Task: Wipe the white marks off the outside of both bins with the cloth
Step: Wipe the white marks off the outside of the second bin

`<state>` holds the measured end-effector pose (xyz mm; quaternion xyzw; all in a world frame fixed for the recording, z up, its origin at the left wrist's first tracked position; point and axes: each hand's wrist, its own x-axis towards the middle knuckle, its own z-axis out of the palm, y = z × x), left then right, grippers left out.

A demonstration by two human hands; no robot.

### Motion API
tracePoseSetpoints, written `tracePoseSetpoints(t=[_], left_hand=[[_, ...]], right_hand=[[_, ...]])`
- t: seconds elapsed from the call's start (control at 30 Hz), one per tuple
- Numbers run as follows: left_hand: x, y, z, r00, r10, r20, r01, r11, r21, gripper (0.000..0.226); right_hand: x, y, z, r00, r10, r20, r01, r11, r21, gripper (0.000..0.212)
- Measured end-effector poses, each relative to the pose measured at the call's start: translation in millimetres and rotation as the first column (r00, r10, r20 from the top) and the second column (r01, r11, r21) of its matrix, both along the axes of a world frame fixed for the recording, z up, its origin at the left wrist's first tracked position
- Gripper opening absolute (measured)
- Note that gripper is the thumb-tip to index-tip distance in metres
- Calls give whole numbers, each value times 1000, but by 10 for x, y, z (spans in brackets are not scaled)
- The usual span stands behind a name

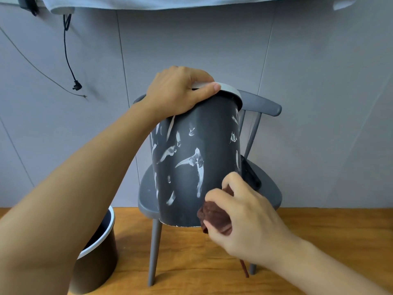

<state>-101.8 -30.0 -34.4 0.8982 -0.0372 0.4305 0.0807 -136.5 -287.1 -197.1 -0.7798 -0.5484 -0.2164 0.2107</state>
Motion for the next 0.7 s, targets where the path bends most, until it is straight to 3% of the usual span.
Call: tracePoseSetpoints(t=[0.2,0.43,0.6,0.7], left_hand=[[-14,-3,7,1000,5,-4,-5,1000,4,41],[-20,-21,22,1000,8,-2,-8,999,35,45],[-27,24,5,1000,3,19,-4,1000,17,42],[-33,34,-7,1000,-11,22,10,1000,15,41]], right_hand=[[264,38,243,979,-160,-128,190,944,271,36],[146,-87,34,1000,5,-16,-5,1000,7,31],[347,27,190,972,-122,-198,178,939,293,37],[367,-6,179,982,-45,-182,92,961,259,36]])
